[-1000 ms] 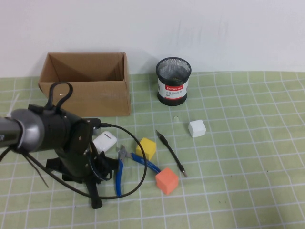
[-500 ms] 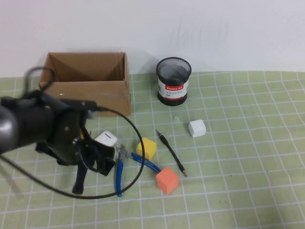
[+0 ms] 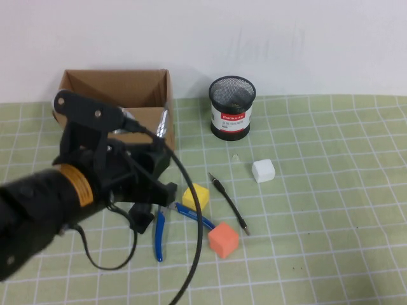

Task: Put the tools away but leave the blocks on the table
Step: Place the picked object into the round holder

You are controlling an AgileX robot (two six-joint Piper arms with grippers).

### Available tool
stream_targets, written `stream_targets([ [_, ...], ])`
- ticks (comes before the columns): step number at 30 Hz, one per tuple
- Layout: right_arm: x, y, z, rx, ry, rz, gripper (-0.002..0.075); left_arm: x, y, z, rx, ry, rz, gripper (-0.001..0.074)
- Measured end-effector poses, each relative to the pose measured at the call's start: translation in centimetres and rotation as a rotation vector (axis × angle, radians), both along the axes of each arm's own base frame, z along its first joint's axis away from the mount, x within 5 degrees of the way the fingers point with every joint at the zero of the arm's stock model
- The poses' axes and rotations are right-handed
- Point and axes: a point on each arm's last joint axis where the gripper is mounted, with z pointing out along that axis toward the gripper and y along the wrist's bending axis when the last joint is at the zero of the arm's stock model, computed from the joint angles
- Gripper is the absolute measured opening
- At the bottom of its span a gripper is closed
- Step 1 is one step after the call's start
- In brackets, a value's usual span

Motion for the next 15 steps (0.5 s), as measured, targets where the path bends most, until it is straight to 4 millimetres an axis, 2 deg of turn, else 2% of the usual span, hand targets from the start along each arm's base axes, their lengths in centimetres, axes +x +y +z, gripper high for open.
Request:
stream_targets([
  [5,0.0,0.0,0.0,0.000,0.000,0.000,-0.0009,0.7,-1.4,-1.2,-0.127,-0.133,-0.071,0.0179],
  [9,0.0,0.0,0.0,0.000,0.000,0.000,-0.0009,2.7,-3.2,-2.2,-0.237,-0.347,-0.153,0.0179],
  [12,0.0,0.0,0.0,0.000,0.000,0.000,-0.0009,5.1,-4.3,-3.3,-0.350,-0.447,-0.151,0.0179],
  [15,0.0,0.0,0.0,0.000,0.000,0.000,-0.0009,8.7,-5.5,-3.8,-0.460,-0.392,-0.101,0.0179],
])
